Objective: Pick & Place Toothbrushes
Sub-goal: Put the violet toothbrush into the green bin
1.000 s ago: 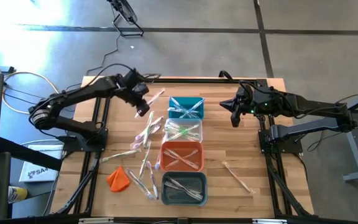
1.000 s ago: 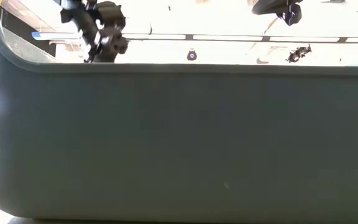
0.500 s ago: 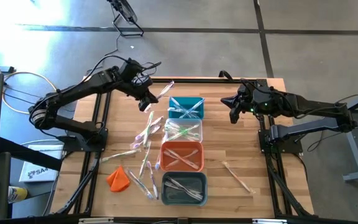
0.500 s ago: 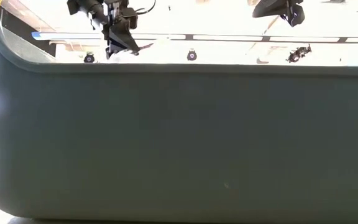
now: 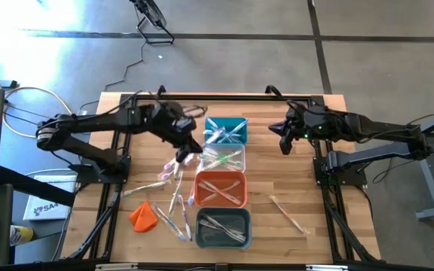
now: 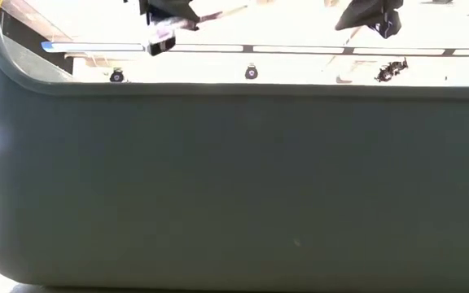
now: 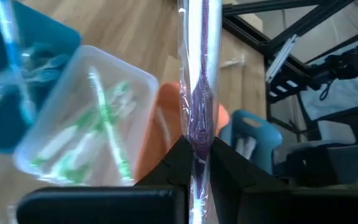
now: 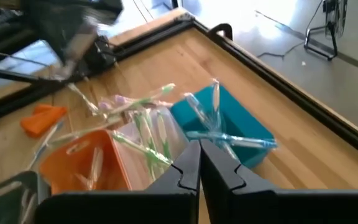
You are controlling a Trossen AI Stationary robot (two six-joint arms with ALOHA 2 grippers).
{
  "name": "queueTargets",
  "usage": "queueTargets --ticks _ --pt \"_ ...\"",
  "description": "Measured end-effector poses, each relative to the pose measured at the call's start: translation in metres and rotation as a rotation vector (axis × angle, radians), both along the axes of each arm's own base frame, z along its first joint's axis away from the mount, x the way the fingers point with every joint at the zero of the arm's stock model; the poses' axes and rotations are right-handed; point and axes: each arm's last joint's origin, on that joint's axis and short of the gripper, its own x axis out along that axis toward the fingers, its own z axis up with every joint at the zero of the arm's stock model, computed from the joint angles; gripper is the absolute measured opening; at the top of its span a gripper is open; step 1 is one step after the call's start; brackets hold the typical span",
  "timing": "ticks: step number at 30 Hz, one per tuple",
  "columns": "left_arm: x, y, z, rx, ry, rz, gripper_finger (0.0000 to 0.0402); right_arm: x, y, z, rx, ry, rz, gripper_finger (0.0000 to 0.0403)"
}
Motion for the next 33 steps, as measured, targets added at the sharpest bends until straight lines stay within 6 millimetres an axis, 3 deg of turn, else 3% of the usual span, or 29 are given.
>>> queueTargets --ticks 12,24,33 --pt "0.002 -0.069 0.001 -0.024 0.017 0.011 0.0028 0.0 0.0 -0.001 0.01 0.006 0.002 0.0002" --pt "-0.004 -0.123 0.012 -0.029 -0.124 -0.044 0.0028 0.008 -0.001 0.004 0.002 -0.061 -0.006 0.0002" --pt "0.006 -0.157 -0.005 -0.069 -0.086 -0.024 0.0028 0.025 -0.002 -0.009 0.009 0.004 -0.006 0.0002"
